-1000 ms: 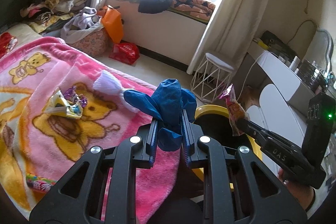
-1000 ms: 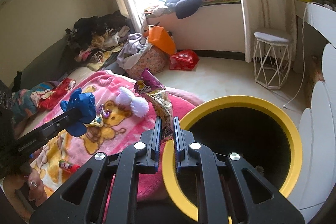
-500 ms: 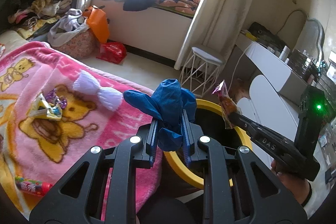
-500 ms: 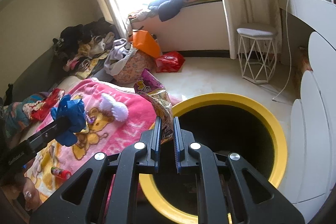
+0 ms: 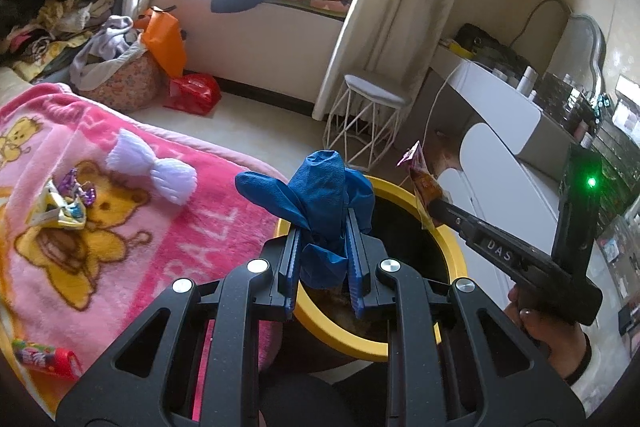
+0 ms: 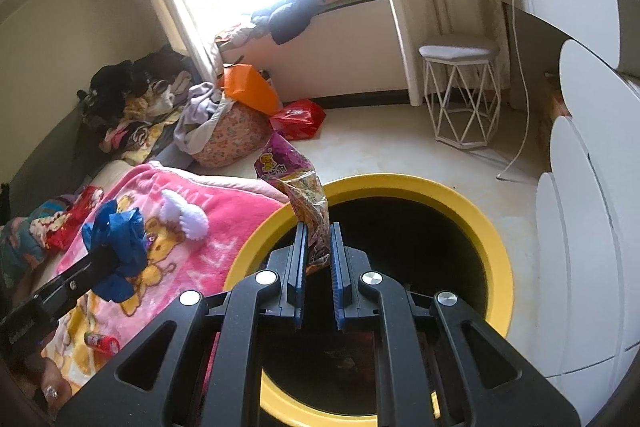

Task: Collect trash
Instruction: 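Lift the glove and wrapper and carry both over the yellow bin, then open both tools to drop the glove and wrapper into the bin, then move both open tools back over the remaining items on the blanket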

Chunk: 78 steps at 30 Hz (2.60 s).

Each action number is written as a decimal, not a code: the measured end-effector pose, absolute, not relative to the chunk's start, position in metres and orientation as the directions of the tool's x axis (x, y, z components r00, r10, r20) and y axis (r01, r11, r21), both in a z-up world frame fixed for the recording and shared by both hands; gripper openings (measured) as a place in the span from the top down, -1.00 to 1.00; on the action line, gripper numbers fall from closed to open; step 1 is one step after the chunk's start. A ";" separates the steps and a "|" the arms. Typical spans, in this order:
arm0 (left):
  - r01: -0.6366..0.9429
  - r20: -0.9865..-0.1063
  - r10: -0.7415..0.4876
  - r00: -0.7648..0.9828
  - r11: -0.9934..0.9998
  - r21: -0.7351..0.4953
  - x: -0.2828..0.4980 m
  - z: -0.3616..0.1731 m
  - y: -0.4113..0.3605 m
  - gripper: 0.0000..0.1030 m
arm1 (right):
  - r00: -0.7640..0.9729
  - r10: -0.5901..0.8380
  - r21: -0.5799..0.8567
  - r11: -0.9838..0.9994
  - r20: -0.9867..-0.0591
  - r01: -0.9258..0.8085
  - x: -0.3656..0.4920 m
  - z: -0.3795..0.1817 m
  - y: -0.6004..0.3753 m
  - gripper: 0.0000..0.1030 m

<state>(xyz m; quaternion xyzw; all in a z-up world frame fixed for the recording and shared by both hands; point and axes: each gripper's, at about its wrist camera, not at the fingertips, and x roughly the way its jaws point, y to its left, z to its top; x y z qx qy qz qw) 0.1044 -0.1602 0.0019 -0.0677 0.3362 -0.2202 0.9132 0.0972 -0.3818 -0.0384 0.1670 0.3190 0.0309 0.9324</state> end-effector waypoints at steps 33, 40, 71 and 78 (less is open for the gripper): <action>0.421 -0.681 -0.488 0.546 0.863 -0.280 0.130 -0.049 -0.205 0.71 | 0.714 0.124 0.328 0.932 -0.689 0.155 0.113 -0.083 -0.415 0.76; 0.422 -0.695 -0.496 0.520 0.857 -0.296 0.142 -0.059 -0.210 0.63 | 0.709 0.140 0.351 0.922 -0.691 0.160 0.115 -0.086 -0.421 0.66; 0.179 -0.586 -0.334 0.738 0.935 -0.307 0.122 -0.009 -0.108 -0.79 | 0.785 0.201 0.323 0.946 -0.586 -0.001 0.105 -0.039 -0.363 -0.17; 0.118 -0.567 -0.286 0.772 0.942 -0.314 0.120 -0.002 -0.082 -0.79 | 0.781 0.245 0.303 0.950 -0.574 -0.076 0.104 -0.033 -0.334 -0.17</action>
